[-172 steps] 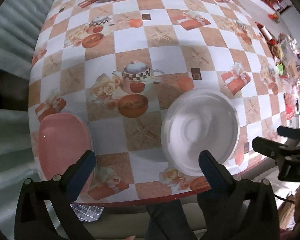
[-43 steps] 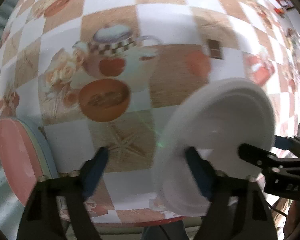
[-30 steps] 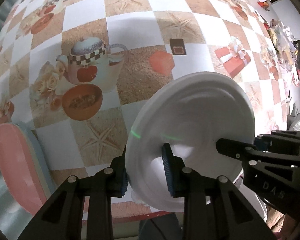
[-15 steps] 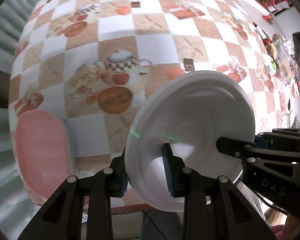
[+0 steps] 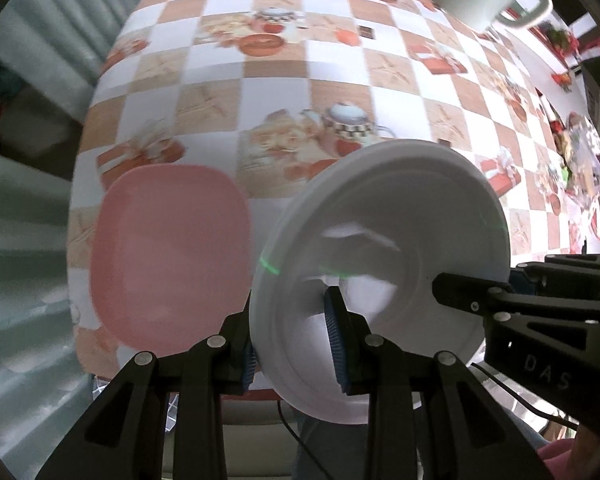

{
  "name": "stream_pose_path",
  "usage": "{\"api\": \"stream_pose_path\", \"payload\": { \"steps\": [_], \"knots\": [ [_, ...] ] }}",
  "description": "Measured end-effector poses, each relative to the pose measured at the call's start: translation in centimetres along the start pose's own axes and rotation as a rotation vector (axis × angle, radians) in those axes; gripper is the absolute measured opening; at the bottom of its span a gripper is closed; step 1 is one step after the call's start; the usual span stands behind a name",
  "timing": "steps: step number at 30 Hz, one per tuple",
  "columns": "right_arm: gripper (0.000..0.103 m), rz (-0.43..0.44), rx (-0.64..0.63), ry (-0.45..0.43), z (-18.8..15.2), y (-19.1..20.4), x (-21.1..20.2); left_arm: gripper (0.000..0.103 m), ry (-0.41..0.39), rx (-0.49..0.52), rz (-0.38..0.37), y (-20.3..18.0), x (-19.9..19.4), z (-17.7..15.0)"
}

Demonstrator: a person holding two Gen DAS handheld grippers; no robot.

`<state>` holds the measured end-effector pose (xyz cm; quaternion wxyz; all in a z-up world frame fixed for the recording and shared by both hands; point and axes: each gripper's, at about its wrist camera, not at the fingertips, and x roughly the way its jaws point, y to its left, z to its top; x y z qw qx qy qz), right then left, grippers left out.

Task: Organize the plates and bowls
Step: 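Carry the white plate stack with the right tool over the pink plate, then lower the white stack onto the pink plate and open the right tool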

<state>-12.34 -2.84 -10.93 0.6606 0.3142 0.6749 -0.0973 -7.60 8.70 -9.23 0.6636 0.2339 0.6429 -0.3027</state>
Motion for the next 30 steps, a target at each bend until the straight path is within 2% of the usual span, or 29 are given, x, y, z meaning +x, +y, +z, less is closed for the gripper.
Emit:
{"api": "stream_pose_path", "payload": {
  "steps": [15,30],
  "knots": [
    [0.018,-0.014,-0.166,0.005,1.6,8.7,1.0,0.033,-0.035,-0.176,0.027,7.8,-1.5,-2.4],
    [0.018,-0.008,-0.207,0.014,3.6,13.0,2.2,0.033,-0.037,-0.220,0.050,11.9,-1.8,-1.8]
  ]
}}
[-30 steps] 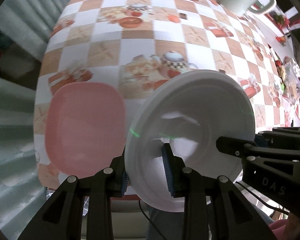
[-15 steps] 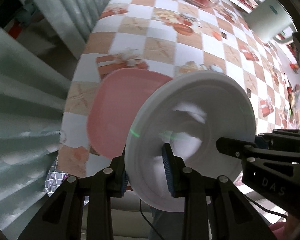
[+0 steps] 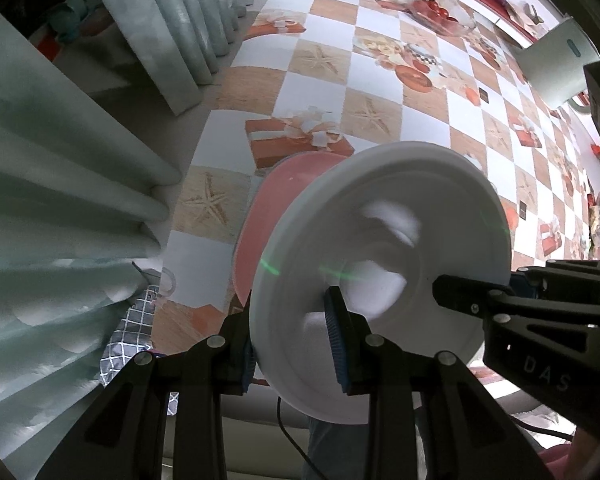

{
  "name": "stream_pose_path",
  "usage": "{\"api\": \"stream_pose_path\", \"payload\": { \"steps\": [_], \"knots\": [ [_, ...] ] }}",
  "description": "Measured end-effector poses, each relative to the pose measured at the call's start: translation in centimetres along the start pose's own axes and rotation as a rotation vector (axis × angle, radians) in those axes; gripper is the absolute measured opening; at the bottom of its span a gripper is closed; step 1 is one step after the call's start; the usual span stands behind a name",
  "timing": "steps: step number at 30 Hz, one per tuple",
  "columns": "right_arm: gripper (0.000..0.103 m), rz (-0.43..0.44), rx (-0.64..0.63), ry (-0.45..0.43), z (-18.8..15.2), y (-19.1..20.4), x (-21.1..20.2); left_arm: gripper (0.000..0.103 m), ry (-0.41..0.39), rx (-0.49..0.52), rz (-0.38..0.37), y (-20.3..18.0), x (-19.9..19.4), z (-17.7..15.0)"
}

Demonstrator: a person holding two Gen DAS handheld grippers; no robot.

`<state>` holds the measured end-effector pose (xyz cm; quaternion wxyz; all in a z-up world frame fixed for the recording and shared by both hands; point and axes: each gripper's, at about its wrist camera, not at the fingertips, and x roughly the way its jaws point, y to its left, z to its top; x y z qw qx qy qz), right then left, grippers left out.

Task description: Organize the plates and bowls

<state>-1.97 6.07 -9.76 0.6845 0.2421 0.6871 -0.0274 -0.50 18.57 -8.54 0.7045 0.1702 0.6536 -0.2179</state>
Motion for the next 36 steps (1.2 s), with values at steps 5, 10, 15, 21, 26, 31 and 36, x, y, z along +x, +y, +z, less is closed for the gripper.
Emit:
{"api": "stream_pose_path", "payload": {
  "steps": [5,10,15,21,26,31,36],
  "knots": [
    [0.018,-0.010,-0.014,0.012,0.4,0.4,0.3,0.033,0.012,-0.016,-0.008,0.8,0.5,0.3],
    [0.018,-0.033,-0.018,0.021,0.9,0.8,0.5,0.034,0.025,-0.025,-0.010,1.2,1.0,0.8],
    [0.019,-0.036,-0.013,0.026,1.3,0.7,1.2,0.034,0.038,-0.030,-0.021,1.4,1.8,1.2],
    [0.019,-0.024,-0.016,0.026,1.1,0.4,1.5,0.046,0.000,0.006,0.004,0.8,2.0,1.5],
    [0.024,-0.041,-0.020,0.020,0.8,0.2,1.2,0.071,-0.059,0.016,0.070,0.6,1.3,1.5],
    [0.084,-0.051,0.017,-0.006,0.6,-1.3,0.0,0.085,-0.052,-0.044,0.073,2.6,0.9,1.3],
    [0.102,-0.028,0.016,-0.048,0.0,-1.9,-1.9,0.087,-0.104,-0.006,0.089,2.6,-1.0,0.3]
  ]
}}
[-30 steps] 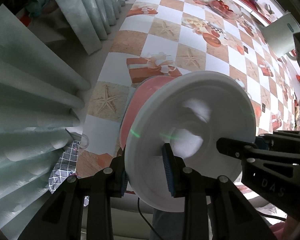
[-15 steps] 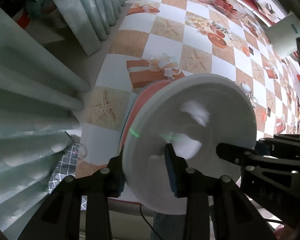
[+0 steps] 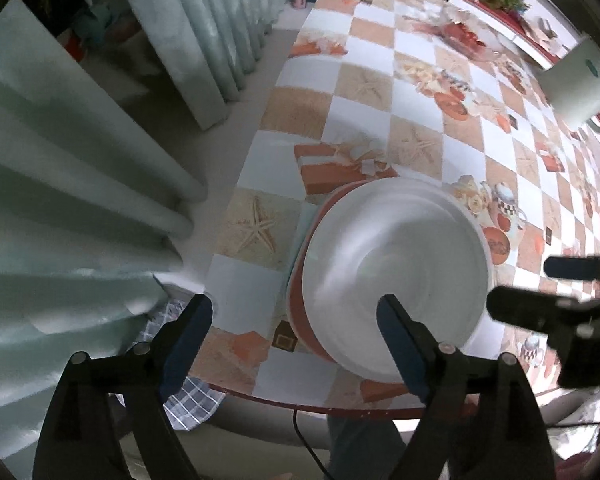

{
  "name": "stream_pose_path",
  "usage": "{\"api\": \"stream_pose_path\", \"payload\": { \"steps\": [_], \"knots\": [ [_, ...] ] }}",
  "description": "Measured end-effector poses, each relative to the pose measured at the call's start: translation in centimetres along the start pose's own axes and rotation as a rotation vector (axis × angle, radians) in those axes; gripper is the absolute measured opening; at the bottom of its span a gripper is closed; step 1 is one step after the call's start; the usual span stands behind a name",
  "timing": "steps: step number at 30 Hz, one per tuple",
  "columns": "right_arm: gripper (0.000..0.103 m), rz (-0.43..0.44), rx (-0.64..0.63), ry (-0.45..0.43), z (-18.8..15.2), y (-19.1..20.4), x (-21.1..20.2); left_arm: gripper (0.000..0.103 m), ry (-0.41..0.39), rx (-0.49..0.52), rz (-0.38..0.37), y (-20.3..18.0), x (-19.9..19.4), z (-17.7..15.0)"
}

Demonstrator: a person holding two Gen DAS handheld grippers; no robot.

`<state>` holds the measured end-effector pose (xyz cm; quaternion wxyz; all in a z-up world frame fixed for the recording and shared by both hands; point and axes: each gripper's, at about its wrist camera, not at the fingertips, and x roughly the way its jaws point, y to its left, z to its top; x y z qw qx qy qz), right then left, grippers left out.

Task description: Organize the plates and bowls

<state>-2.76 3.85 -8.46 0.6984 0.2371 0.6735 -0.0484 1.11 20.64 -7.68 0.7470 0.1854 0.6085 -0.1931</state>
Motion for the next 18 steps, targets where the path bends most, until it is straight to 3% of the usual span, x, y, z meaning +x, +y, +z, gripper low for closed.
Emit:
{"api": "stream_pose_path", "payload": {
  "steps": [3,5,11,18],
  "knots": [
    [0.102,-0.018,-0.025,-0.027,-0.6,0.2,-1.4,0.087,-0.069,0.074,0.072,-1.1,-1.9,-0.5],
    [0.102,-0.025,-0.044,-0.042,-1.1,0.5,-2.4,0.087,-0.074,0.110,0.097,-1.7,-2.6,-0.7],
    [0.102,-0.055,-0.083,-0.085,-2.0,1.6,-4.8,0.087,-0.029,0.163,-0.012,-2.6,-5.1,-1.2],
    [0.102,-0.100,-0.130,-0.130,-2.6,2.6,-6.9,0.087,-0.034,0.170,0.017,-2.6,-6.6,-1.4]
  ]
}}
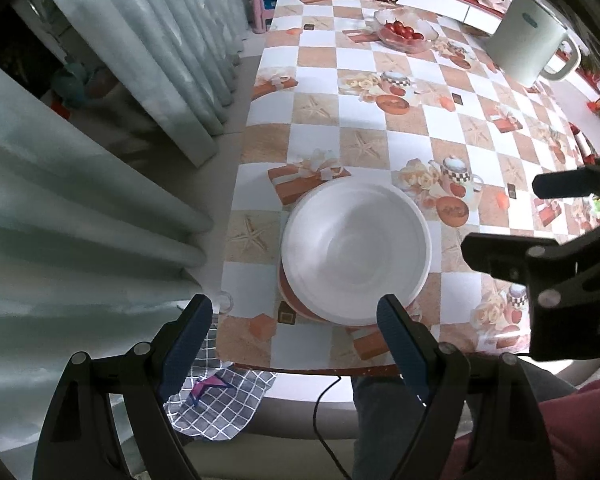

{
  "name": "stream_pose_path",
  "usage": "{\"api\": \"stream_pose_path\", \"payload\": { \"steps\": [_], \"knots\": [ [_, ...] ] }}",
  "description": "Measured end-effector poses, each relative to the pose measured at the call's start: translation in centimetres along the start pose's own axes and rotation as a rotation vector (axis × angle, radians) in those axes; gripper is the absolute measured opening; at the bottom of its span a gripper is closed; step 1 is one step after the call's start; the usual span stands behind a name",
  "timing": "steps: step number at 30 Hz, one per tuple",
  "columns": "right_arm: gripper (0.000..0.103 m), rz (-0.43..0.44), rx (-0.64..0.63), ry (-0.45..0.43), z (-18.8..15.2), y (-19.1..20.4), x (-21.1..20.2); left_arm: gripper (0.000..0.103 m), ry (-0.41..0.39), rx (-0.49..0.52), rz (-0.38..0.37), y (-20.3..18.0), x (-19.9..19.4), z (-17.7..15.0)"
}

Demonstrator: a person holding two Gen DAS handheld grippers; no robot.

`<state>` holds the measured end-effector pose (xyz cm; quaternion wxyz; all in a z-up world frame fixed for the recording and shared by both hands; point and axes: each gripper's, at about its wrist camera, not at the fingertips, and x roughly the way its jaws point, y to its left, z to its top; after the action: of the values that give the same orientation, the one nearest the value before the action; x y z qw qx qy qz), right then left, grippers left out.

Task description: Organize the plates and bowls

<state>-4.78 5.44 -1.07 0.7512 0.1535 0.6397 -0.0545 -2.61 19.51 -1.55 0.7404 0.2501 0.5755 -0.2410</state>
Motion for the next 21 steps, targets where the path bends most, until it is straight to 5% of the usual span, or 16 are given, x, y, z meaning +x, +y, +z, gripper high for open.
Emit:
{"api": "stream_pose_path", "payload": {
  "steps": [21],
  "knots": [
    [0.102,-0.001,-0.005,0.009,-0.1,0.1,-0.6,0.087,-0.025,0.059,0.022,-1.6,-0.8,0.9]
  ]
}}
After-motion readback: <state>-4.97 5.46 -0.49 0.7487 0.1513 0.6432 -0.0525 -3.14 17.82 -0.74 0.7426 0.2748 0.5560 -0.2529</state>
